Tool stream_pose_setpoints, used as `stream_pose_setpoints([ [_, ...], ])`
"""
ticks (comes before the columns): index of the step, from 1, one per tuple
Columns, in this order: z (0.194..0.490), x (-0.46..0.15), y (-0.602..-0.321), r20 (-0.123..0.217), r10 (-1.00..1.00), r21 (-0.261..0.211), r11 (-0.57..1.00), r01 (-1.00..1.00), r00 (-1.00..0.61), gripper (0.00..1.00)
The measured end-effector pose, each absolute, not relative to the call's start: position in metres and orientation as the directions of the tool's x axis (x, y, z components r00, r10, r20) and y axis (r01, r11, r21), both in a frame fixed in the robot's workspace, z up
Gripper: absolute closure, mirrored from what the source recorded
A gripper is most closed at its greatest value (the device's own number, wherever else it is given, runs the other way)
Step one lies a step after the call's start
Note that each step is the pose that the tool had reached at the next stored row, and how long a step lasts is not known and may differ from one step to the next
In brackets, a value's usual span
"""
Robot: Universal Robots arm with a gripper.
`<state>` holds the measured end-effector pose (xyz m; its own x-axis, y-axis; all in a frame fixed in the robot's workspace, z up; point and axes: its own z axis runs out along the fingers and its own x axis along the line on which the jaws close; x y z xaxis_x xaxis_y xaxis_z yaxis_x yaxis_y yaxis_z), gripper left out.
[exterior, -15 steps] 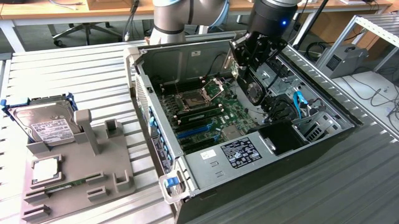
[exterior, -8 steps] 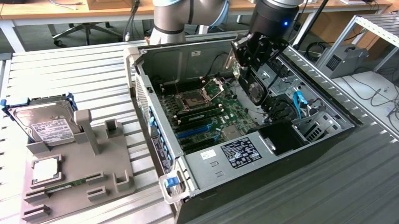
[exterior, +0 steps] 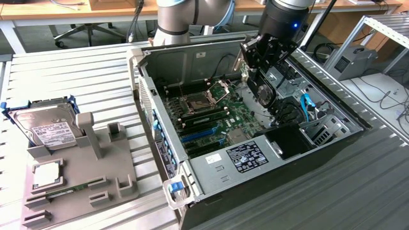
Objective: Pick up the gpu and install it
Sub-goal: 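Pick up the gpu and move the gpu toward the slot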
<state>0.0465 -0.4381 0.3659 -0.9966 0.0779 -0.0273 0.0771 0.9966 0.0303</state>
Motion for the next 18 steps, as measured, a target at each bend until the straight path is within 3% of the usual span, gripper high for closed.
stream_pose_setpoints([
  [18, 0.360, 0.062, -0.425, -0.027, 0.078, 0.028, 0.997, 0.077, -0.997, 0.71],
])
